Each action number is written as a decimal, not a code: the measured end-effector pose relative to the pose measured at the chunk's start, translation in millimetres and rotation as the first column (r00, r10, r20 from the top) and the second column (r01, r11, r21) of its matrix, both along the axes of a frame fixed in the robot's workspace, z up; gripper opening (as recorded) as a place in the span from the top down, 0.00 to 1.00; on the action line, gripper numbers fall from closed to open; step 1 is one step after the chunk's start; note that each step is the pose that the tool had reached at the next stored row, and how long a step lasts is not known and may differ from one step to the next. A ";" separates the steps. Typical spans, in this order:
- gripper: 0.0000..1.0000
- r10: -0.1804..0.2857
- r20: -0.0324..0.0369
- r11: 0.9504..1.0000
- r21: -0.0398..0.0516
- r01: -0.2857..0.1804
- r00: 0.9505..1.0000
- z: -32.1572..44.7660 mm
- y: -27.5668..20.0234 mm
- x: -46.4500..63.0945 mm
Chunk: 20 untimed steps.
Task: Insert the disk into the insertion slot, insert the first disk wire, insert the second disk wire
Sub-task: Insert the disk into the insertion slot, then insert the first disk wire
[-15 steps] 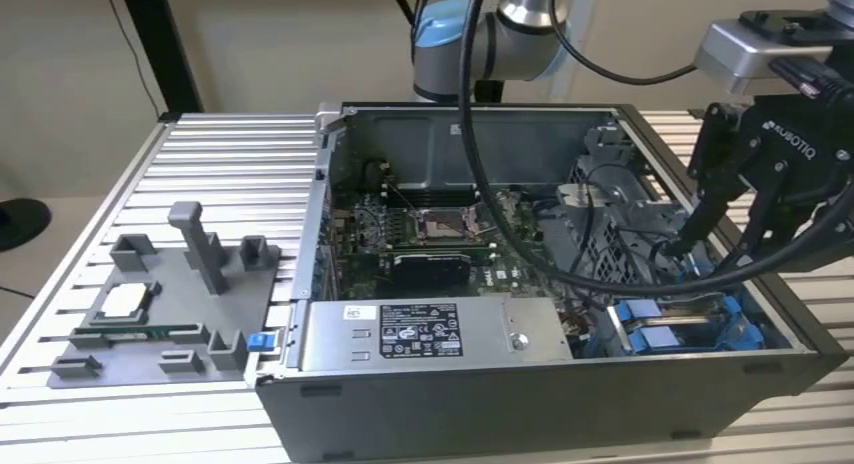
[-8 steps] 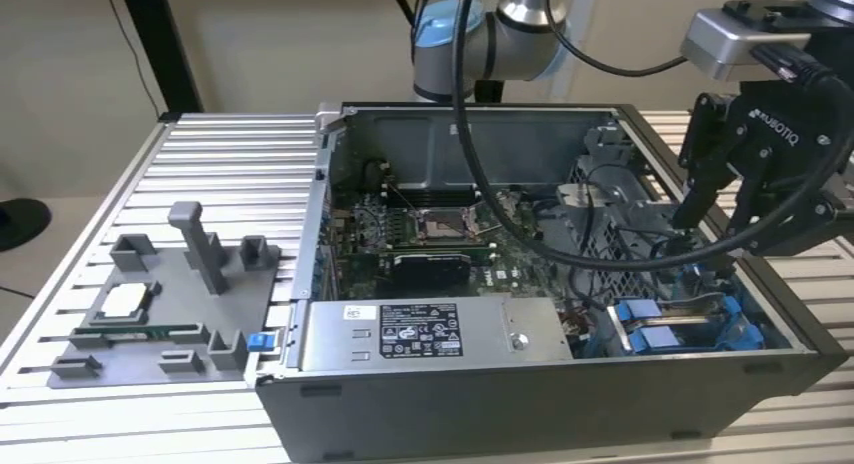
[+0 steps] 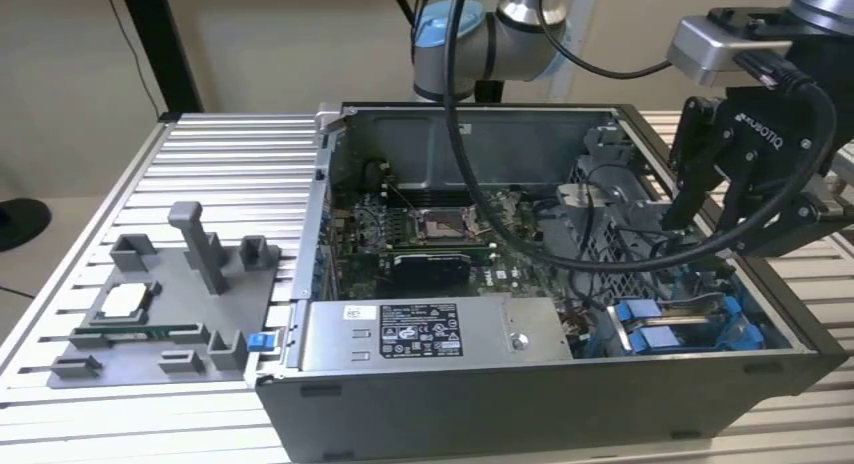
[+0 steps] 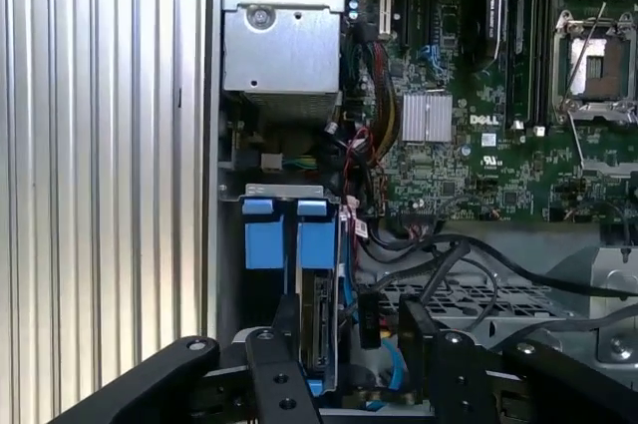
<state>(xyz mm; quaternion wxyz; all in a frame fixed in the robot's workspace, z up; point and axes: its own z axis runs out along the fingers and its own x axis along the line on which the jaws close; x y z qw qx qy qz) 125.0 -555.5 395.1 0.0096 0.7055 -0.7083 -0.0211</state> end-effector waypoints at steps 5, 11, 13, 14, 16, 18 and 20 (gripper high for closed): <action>0.00 0.005 0.022 1.000 0.000 -0.005 1.000 -3.9 0.0 -5.3; 0.00 0.012 0.040 1.000 0.001 -0.012 0.999 -3.8 0.0 -5.7; 0.00 0.012 0.040 1.000 0.001 -0.012 0.999 -2.9 0.1 -6.0; 0.00 0.012 0.040 1.000 0.000 -0.012 0.999 -2.2 0.1 -6.3; 0.00 0.012 0.041 1.000 0.001 -0.012 0.999 -2.2 0.1 -6.5; 0.00 0.012 0.049 1.000 0.001 -0.012 0.999 -2.3 0.2 -6.6; 0.00 0.012 0.058 1.000 0.001 -0.012 0.998 -3.0 0.2 -6.8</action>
